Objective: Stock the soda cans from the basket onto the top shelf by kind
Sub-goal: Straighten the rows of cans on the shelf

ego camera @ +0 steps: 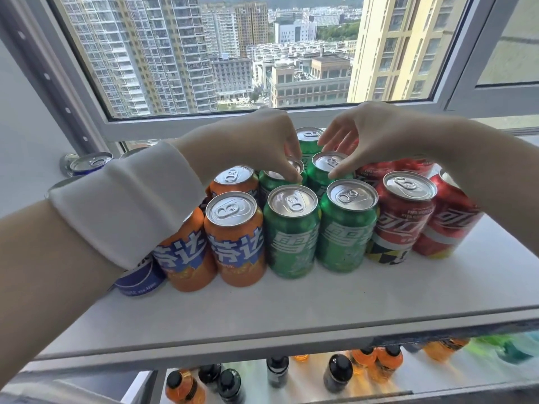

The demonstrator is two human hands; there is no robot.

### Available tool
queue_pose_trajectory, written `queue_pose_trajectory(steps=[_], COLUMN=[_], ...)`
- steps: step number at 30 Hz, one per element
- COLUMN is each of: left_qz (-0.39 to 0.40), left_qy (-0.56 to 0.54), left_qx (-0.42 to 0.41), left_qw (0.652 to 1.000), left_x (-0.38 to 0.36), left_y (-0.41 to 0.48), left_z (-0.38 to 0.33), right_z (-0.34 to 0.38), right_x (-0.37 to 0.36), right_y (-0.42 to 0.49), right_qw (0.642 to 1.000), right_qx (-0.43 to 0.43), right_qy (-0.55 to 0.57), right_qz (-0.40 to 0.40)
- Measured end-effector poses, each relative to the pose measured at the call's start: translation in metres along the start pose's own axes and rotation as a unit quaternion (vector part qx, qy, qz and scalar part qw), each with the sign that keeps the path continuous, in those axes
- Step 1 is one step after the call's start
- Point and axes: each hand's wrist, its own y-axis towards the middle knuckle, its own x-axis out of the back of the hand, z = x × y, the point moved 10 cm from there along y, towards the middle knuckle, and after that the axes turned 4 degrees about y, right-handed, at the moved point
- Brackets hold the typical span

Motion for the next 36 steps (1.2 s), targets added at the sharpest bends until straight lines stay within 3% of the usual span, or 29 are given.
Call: queue_pose_trajectory(steps=[14, 18, 21, 27, 36], left_qz=[0.021, -0.01, -0.047, 0.018, -0.044], left_qy=[-0.036, -0.057, -0.02, 0.014, -0.002], left_qx=[0.007, 0.027, 0.048, 0.079, 0.026], left_qw=[0.999, 0.998, 0.998, 0.997, 0.999], left_x=[-0.005, 0.004, 0.011, -0.011, 0.003], left_y=[0.001, 0.007, 0.024, 0.048, 0.046], left_z=[0.008, 0.025, 0.045, 0.066, 0.047], right_z=[0.0, 0.004, 0.009, 0.002, -0.002], right_x=[-0.004, 0.011, 0.012, -0.005, 0.004], right_y=[0.004, 0.022, 0.045, 0.077, 0.072], right_qw=[0.998, 1.0, 0.998, 0.994, 0.996], right_qx=[-0.018, 0.001, 0.005, -0.017, -0.002], right_qy=[-0.019, 0.004, -0.044, -0.104, -0.076], right_qz=[0.056, -0.004, -0.047, -0.017, -0.047])
